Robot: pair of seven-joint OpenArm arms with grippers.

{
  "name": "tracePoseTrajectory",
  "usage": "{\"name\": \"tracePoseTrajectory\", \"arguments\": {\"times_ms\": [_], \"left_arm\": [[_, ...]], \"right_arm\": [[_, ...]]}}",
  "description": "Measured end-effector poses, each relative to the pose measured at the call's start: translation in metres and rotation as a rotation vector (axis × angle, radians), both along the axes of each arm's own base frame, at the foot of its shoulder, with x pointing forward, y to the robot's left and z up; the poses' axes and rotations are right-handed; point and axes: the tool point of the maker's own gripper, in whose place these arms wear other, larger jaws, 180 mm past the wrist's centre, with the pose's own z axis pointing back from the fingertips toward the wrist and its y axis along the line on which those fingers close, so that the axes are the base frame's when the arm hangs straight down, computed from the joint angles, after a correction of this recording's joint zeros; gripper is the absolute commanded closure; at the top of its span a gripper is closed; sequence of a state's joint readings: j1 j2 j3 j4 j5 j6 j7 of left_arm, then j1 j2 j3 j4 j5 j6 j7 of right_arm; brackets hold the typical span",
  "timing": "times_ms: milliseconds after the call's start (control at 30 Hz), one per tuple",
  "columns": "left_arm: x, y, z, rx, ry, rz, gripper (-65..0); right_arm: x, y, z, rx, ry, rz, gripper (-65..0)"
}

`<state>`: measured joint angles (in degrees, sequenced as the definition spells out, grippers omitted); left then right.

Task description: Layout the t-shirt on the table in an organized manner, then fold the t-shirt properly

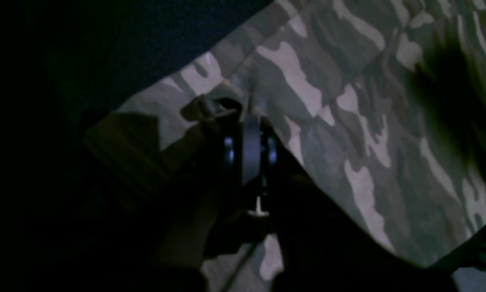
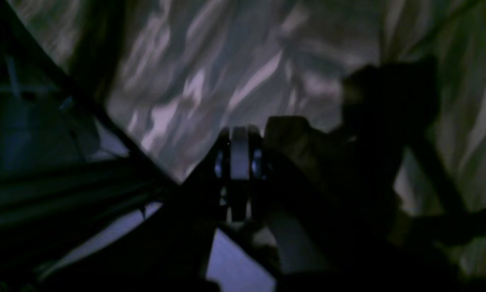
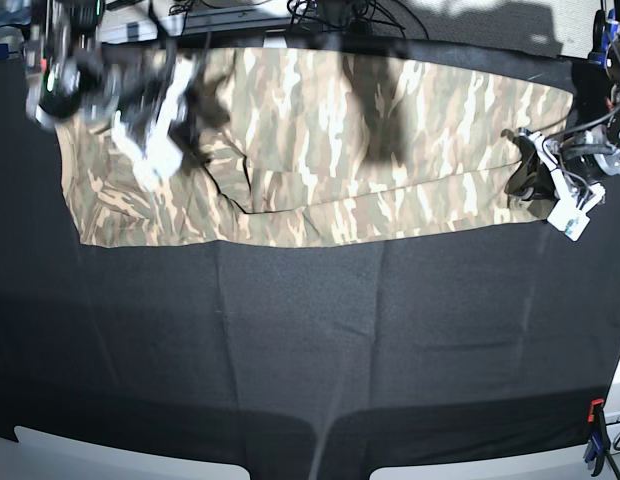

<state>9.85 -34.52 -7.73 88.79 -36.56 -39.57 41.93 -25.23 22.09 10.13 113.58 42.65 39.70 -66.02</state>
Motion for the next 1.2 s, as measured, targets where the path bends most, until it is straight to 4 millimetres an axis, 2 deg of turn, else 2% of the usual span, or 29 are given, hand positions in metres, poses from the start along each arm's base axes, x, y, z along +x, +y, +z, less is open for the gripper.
{"name": "tracePoseTrajectory", "arguments": {"times_ms": [33, 100, 167, 233, 267, 300, 367, 467, 500, 733, 833, 1000, 1200], "left_arm": [[0.001, 0.000, 0.003, 0.005, -0.008, -0.006, 0.0], [0.003, 0.000, 0.009, 0.015, -0.027, -0.019, 0.0], [0.005, -0.002, 0.014, 0.018, -0.042, -0.029, 0.0], [0.006, -0.006, 0.019, 0.010, -0.057, -0.038, 0.0], [0.007, -0.008, 0.022, -0.002, -0.063, -0.039, 0.0], [0.007, -0.010, 0.025, -0.009, -0.069, -0.042, 0.0], [0.008, -0.014, 0.029, -0.041, -0.077, -0.041, 0.0], [0.008, -0.015, 0.030, -0.045, -0.078, -0.042, 0.0], [0.008, -0.015, 0.030, -0.045, -0.078, -0.042, 0.0], [0.008, -0.015, 0.030, -0.045, -0.078, -0.042, 0.0], [0.008, -0.015, 0.030, -0.043, -0.078, -0.041, 0.0], [0.008, -0.015, 0.030, -0.045, -0.078, -0.042, 0.0], [0.008, -0.015, 0.030, -0.045, -0.078, -0.041, 0.0]], "right_arm": [[-0.004, -0.002, -0.001, -0.026, 0.001, 0.006, 0.0], [0.000, -0.009, 0.002, -0.062, -0.031, -0.007, 0.0], [0.026, -0.020, 0.015, -0.069, -0.154, -0.066, 0.0], [0.063, -0.058, 0.026, -0.156, -0.251, -0.301, 0.0], [0.076, -0.079, 0.031, -0.229, -0.284, -0.386, 0.0], [0.086, -0.092, 0.036, -0.262, -0.311, -0.441, 0.0], [0.101, -0.100, 0.042, -0.273, -0.339, -0.458, 0.0], [0.114, -0.100, 0.033, -0.264, -0.308, -0.461, -20.0], [0.118, -0.104, 0.028, -0.272, -0.298, -0.468, -24.1], [0.128, -0.134, -0.023, -0.310, -0.136, -0.543, -25.1], [0.130, -0.132, -0.035, -0.258, -0.072, -0.563, -25.0], [0.132, -0.106, -0.032, -0.134, -0.075, -0.474, -25.0], [0.125, -0.085, -0.038, -0.101, -0.050, -0.410, -25.0]]}}
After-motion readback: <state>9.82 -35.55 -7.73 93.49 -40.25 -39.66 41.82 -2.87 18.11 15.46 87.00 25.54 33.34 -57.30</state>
